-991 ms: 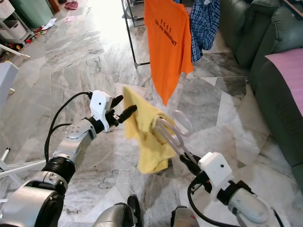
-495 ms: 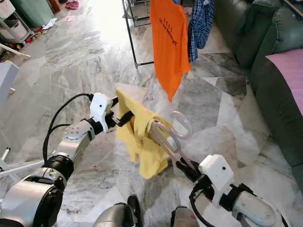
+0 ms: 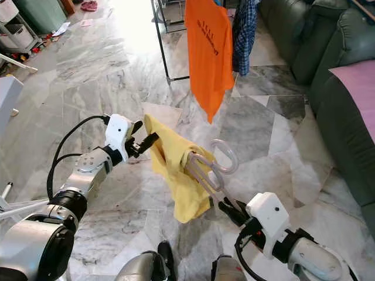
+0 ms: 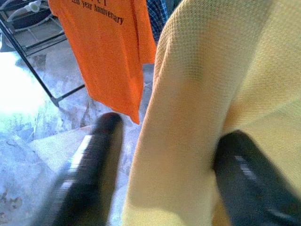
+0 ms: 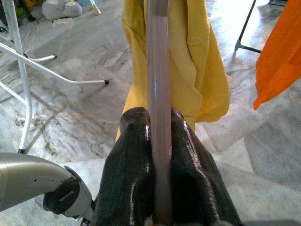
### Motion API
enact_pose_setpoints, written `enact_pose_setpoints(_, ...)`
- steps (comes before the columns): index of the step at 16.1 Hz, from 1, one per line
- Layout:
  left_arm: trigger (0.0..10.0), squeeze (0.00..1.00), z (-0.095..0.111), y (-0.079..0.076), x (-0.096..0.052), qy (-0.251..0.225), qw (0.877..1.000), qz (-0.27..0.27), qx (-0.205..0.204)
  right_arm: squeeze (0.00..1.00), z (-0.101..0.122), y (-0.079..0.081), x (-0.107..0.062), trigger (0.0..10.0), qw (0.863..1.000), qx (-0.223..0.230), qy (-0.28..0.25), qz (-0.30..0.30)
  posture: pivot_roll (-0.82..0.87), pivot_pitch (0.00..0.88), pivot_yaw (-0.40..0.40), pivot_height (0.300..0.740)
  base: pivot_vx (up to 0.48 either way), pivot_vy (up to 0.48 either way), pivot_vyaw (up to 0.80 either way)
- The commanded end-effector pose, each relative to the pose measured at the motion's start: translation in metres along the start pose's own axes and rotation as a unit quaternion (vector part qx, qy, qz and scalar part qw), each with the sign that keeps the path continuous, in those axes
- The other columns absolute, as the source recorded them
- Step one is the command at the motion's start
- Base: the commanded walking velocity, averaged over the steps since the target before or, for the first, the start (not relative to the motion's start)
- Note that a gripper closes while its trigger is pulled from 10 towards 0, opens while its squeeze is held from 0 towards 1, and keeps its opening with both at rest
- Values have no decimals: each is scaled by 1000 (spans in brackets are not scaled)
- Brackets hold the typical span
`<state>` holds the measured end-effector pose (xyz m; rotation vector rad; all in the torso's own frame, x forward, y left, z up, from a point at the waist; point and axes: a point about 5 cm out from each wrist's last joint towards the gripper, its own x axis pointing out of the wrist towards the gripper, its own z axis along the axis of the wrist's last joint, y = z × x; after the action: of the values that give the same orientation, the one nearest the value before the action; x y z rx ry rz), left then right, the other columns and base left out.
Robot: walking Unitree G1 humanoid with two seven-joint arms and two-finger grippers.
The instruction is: Hang hanger
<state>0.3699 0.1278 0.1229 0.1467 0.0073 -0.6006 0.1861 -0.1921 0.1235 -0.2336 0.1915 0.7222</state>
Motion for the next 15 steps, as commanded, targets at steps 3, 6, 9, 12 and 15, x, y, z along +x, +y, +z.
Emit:
enact_pose_setpoints(3, 0, 0, -4, 6, -5, 9, 1000, 14, -8, 0, 11, 5, 1, 10000, 999, -14, -26, 15, -294, 218, 155, 740, 0, 0, 0)
enact_pose_setpoints(6, 0, 0, -5, 5, -4, 7, 1000, 12, -19, 0, 10, 4, 2, 10000, 1000, -15, -25, 12, -295, 215, 154, 740, 0, 0, 0)
enact_pose_setpoints(9, 0, 0, -5, 5, -4, 3, 999, 14, -32, 0, 8, 3, 3, 10000, 1000, -15, -23, 6, -294, 217, 156, 740, 0, 0, 0)
enact_pose_setpoints(12, 0, 0, -2, 6, -3, -5, 999, 15, -40, 0, 5, 3, 4, 10000, 1000, -13, -21, 2, -293, 219, 154, 740, 0, 0, 0)
enact_pose_setpoints(15, 0, 0, 15, 13, 3, -47, 995, 31, -81, 0, -3, 4, 4, 10000, 1000, -4, -11, -6, -291, 222, 155, 740, 0, 0, 0)
